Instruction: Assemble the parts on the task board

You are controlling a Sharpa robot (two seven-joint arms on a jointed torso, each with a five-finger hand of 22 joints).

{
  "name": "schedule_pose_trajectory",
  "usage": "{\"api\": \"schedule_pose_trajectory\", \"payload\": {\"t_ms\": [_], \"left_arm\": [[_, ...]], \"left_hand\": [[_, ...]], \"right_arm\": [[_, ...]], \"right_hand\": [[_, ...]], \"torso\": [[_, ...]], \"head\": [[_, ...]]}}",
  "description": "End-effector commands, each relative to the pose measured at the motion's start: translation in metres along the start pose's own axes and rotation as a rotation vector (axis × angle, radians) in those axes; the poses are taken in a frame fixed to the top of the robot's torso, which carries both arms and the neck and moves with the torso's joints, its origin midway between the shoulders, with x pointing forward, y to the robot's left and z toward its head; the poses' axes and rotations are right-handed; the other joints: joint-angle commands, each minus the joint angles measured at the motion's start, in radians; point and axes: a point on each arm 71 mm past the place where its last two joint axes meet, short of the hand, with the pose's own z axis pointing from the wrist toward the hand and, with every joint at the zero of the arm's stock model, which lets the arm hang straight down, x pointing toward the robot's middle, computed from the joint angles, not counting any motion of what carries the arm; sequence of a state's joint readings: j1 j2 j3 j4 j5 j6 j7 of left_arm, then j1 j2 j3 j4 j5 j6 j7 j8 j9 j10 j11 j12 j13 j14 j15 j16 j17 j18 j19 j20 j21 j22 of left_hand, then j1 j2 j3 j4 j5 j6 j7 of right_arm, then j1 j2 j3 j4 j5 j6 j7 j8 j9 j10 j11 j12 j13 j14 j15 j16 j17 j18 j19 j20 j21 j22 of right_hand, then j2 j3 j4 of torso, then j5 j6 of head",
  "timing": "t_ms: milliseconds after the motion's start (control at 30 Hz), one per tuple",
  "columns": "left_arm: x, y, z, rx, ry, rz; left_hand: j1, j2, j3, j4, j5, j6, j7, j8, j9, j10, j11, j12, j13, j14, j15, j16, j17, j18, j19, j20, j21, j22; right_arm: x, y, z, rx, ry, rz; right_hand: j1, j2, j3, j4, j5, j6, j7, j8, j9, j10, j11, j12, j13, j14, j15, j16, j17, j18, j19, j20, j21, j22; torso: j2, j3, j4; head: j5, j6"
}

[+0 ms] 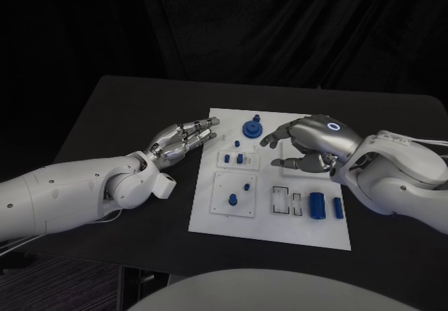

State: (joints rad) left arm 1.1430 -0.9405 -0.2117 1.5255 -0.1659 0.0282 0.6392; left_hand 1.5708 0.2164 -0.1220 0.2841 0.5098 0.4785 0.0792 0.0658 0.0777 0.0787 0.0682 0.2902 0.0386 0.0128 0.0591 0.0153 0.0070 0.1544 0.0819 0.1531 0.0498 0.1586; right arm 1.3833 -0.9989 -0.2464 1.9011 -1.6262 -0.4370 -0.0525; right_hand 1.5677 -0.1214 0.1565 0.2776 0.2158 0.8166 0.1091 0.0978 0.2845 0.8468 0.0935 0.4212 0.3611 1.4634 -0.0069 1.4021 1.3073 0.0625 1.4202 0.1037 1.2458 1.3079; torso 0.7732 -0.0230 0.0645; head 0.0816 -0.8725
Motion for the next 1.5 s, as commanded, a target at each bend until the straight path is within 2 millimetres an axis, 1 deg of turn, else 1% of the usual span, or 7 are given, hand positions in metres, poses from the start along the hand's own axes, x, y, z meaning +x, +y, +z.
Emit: {"api": "schedule_pose_trajectory", "payload": {"t_ms": [33, 200, 233, 433, 567, 1000, 1500], "left_arm": [[0.001, -0.003, 0.000, 0.035, -0.017, 0.012], [0.003, -0.007, -0.003, 0.066, -0.030, 0.020], [0.004, -0.009, -0.004, 0.076, -0.033, 0.022], [0.007, -0.015, -0.005, 0.106, -0.040, 0.030], [0.009, -0.016, -0.004, 0.107, -0.036, 0.028], [0.008, -0.015, -0.004, 0.090, -0.023, 0.019], [0.006, -0.014, -0.005, 0.079, -0.019, 0.014]], "left_hand": [[-0.008, -0.007, 0.001, 0.005, -0.006, -0.015, -0.001, 0.001, -0.001, -0.004, -0.002, -0.002, -0.001, -0.005, -0.009, -0.008, -0.003, 0.007, -0.004, -0.015, 0.000, -0.002], [-0.029, -0.026, -0.018, 0.005, -0.007, -0.104, -0.004, -0.019, -0.019, -0.014, -0.015, -0.021, -0.003, -0.011, -0.022, -0.014, -0.006, -0.012, -0.010, -0.046, -0.002, -0.013], [-0.036, -0.036, -0.028, 0.004, -0.003, -0.149, -0.004, -0.027, -0.029, -0.015, -0.018, -0.026, -0.004, -0.013, -0.024, -0.015, -0.007, -0.018, -0.032, -0.054, -0.017, -0.051], [-0.067, -0.048, -0.065, 0.004, 0.004, -0.198, -0.021, -0.032, -0.043, -0.019, -0.039, -0.052, -0.006, -0.013, -0.047, -0.015, -0.007, -0.028, -0.081, -0.084, -0.049, -0.154], [-0.061, -0.034, -0.062, 0.002, 0.010, -0.163, -0.021, -0.027, -0.039, -0.020, -0.039, -0.055, -0.007, -0.013, -0.047, -0.015, -0.007, -0.029, -0.081, -0.085, -0.049, -0.154], [-0.044, -0.016, -0.050, 0.000, 0.009, -0.131, -0.011, -0.022, -0.036, -0.019, -0.026, -0.051, -0.006, -0.013, -0.032, -0.015, -0.007, -0.030, -0.080, -0.071, -0.048, -0.151], [-0.031, -0.008, -0.039, -0.003, 0.010, -0.104, -0.004, -0.016, -0.032, -0.011, -0.016, -0.036, -0.004, -0.013, -0.022, -0.015, -0.007, -0.026, -0.079, -0.058, -0.047, -0.148]], "right_arm": [[-0.014, -0.013, -0.012, 0.127, -0.127, 0.185], [-0.016, -0.040, -0.033, 0.304, -0.070, 0.240], [-0.013, -0.048, -0.039, 0.365, -0.034, 0.249], [0.001, -0.070, -0.065, 0.573, 0.078, 0.263], [0.008, -0.079, -0.080, 0.665, 0.087, 0.227], [0.020, -0.063, -0.102, 0.772, 0.143, -0.013], [0.046, -0.035, -0.103, 0.759, 0.221, 0.005]], "right_hand": [[0.077, 0.022, 0.046, -0.043, 0.099, 0.083, 0.024, 0.038, 0.010, 0.102, -0.029, 0.091, 0.039, 0.018, -0.004, -0.010, 0.040, 0.009, 0.002, -0.003, -0.006, 0.169], [0.071, 0.007, 0.102, -0.045, 0.031, 0.154, 0.009, 0.061, 0.019, 0.126, -0.060, 0.288, 0.174, 0.006, -0.025, -0.032, 0.015, 0.014, -0.012, -0.024, -0.030, 0.162], [0.011, -0.009, 0.088, -0.010, -0.013, 0.176, -0.004, 0.076, 0.028, 0.307, -0.073, 0.613, 0.502, -0.049, -0.030, -0.106, -0.062, 0.039, -0.086, -0.025, -0.163, 0.125], [-0.178, -0.015, 0.047, 0.011, -0.057, 0.174, 0.001, 0.101, 0.052, 0.386, -0.053, 0.909, 0.853, 0.012, -0.004, 0.065, 0.136, 0.051, -0.159, -0.006, -0.250, 0.113], [-0.228, -0.027, 0.036, 0.009, -0.034, 0.220, -0.038, 0.213, 0.137, 0.724, -0.083, 1.150, 1.210, 0.107, -0.031, 0.169, 0.263, -0.018, 0.049, -0.024, 0.123, 0.205], [-0.585, -0.104, 0.021, 0.021, -0.034, 0.226, -0.072, 0.349, 0.300, 0.724, -0.118, 1.150, 1.210, 0.107, -0.070, 0.169, 0.263, -0.063, 0.151, -0.068, 0.325, 0.263], [-0.632, -0.115, 0.011, 0.022, -0.061, 0.222, -0.085, 0.395, 0.405, 0.724, -0.130, 1.150, 1.210, 0.107, -0.089, 0.169, 0.263, -0.063, 0.151, -0.086, 0.325, 0.263]], "torso": [[-0.003, -0.0005, 0.0013], [-0.009, -0.0029, -0.0010], [-0.009, -0.0035, -0.0025], [-0.012, -0.0046, -0.0041], [-0.019, -0.0054, -0.0062], [-0.023, -0.0007, -0.0137], [-0.023, -0.0006, -0.0179]], "head": [[-0.019, 0.000], [-0.034, 0.000], [-0.043, 0.000], [-0.083, 0.000], [-0.120, 0.000], [-0.244, 0.000], [-0.260, 0.000]]}}
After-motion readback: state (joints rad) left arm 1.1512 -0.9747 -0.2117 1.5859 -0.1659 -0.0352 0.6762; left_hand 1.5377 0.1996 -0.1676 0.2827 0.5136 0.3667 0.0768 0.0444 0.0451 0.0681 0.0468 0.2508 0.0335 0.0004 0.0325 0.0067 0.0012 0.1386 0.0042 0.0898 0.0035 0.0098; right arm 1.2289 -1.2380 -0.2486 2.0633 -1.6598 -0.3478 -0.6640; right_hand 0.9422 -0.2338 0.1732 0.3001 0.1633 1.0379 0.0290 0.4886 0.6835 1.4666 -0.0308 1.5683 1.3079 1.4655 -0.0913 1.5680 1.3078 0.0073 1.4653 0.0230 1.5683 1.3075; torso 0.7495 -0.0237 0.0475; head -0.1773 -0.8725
